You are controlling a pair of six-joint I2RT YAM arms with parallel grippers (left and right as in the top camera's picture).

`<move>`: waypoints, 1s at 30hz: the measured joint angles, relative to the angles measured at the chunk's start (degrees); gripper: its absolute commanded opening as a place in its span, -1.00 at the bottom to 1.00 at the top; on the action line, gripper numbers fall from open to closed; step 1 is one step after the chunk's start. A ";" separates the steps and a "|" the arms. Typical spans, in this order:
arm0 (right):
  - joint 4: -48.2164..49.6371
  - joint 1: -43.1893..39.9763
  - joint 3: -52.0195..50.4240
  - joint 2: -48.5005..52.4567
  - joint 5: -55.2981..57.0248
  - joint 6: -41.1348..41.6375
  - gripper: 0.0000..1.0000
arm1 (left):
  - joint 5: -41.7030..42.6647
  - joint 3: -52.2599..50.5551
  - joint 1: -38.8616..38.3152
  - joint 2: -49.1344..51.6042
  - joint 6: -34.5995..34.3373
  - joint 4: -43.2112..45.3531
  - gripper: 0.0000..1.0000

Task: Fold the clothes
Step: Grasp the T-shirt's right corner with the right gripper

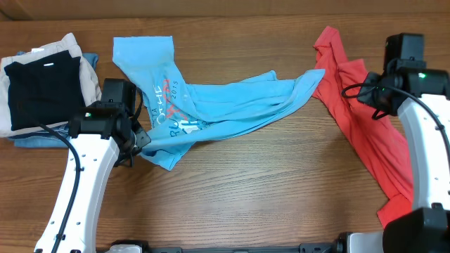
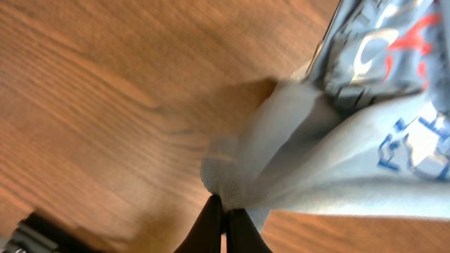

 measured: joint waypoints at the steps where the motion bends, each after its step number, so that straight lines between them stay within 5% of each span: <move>1: 1.03 0.00 -1.05 0.48 -0.24 -0.04 -0.58 | 0.07 -0.02 0.00 0.00 0.17 -0.63 -0.92; 23: 16.87 -0.94 -7.02 24.46 -4.39 -4.55 -0.51 | 0.85 -0.07 0.02 0.00 0.44 -1.42 -0.92; 30: 22.91 -9.57 -6.88 25.59 -5.29 -6.01 -0.21 | 1.05 -0.07 0.02 0.00 0.44 -0.98 -0.92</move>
